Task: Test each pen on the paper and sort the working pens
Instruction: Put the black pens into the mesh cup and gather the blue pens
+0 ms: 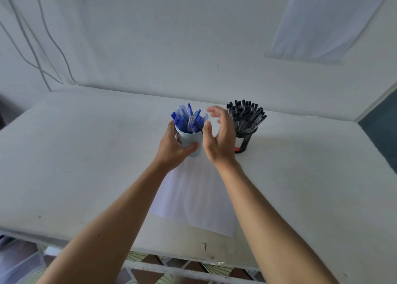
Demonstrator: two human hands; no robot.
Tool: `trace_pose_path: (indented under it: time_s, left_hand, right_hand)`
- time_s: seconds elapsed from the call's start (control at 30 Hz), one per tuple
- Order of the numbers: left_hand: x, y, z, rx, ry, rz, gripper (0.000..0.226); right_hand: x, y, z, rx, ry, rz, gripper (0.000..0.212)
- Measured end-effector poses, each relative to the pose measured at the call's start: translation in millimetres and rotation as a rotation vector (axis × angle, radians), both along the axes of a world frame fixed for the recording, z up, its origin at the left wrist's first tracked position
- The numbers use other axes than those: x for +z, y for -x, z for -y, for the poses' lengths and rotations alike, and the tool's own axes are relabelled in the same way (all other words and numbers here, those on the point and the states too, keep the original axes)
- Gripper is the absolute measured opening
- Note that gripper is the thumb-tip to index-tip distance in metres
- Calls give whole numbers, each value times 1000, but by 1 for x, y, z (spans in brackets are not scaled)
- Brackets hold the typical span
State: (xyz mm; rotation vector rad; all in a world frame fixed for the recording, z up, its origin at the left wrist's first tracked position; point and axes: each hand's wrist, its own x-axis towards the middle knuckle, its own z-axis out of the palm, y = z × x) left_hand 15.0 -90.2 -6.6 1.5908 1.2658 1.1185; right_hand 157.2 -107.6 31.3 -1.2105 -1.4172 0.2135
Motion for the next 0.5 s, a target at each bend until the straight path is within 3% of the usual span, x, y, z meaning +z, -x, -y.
trace_pose_path:
  time_s: [0.1,0.2,0.33,0.5]
  left_hand:
    - [3,-5,-4,65,17,-51,70]
    - [6,-16,-8,98,-10,-76,70]
    - [8,-38,-19,85,-68,-55,88]
    - [14,-65,-41,135,-27,-37,80]
  right_hand:
    - [-11,-24,17,-155,-114,49,19]
    - [-22,-54,27,-393,-14,89,25]
    - [-42,-91,26,-624,478,253,32]
    - [-53,-120,20,-481,885,504,57]
